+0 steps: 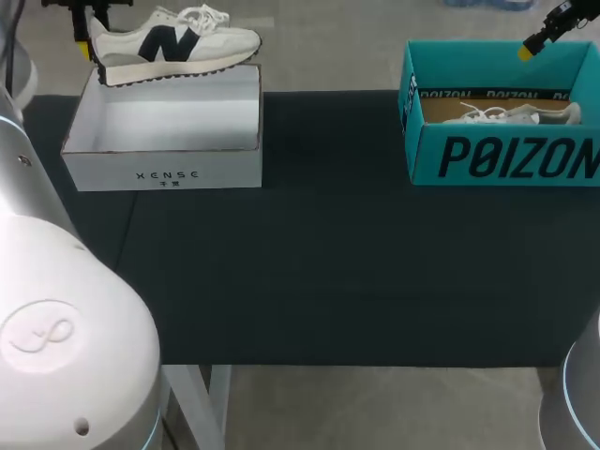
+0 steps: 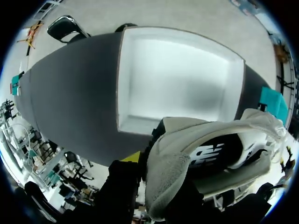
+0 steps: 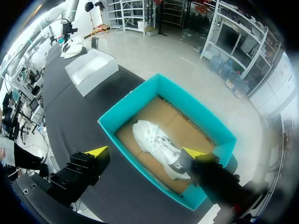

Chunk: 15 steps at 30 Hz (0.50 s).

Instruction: Take the shoe out of the shoebox, open the shoe tongue, remove and reinsert the insole, then place the shoe into the shoebox

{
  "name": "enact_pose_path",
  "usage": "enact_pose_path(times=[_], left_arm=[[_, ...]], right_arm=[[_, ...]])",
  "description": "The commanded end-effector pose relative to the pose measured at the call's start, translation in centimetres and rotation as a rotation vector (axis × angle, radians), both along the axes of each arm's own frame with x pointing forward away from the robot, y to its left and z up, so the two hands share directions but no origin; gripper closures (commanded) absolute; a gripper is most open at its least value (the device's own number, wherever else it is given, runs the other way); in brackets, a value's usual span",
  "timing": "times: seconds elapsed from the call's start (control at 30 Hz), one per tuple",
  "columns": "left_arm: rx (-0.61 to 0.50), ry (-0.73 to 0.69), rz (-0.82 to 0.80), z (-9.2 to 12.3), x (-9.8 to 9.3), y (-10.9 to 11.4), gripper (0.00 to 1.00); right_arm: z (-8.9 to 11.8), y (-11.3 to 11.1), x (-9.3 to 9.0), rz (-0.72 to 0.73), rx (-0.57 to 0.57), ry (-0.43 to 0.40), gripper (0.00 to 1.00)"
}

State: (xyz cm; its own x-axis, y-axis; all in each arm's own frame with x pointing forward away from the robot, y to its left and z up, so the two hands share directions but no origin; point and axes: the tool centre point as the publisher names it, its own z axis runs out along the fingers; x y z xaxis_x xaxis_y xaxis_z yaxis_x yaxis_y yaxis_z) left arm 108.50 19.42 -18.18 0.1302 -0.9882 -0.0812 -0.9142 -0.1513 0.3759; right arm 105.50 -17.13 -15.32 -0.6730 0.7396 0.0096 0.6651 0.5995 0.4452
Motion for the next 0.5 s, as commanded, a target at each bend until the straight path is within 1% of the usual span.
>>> enact_pose_path(times=[0.03,0.17,0.2,0.27,0.37,0.5], left_arm=[[0.037,-0.105,-0.011,-0.1,-2.0,-0.9,1.00],[0.051,-0.155,0.002,-0.4,-2.7,-1.5,1.00],[0.053,-0.163,-0.016,-0.4,-3.0,-1.8,1.00],[0.037,-0.174,-0.028,-0.5,-3.4,-2.2,1.00],[0.014,-0.203,-0.047,0.0,-4.2,-2.6,1.00],[0.010,-0.258,-0.067,0.9,-5.2,-3.3,1.00]], right_arm=[[0.0,0.0,0.0,0.000,-0.001,0.000,0.00],[0.0,0.0,0.0,0.000,-0.001,0.000,0.00],[0.0,0.0,0.0,0.000,-0.001,0.000,0.00],[0.0,0.0,0.0,0.000,-0.001,0.000,0.00],[0.0,0.0,0.0,0.000,-0.001,0.000,0.00],[0.0,0.0,0.0,0.000,-0.001,0.000,0.00]])
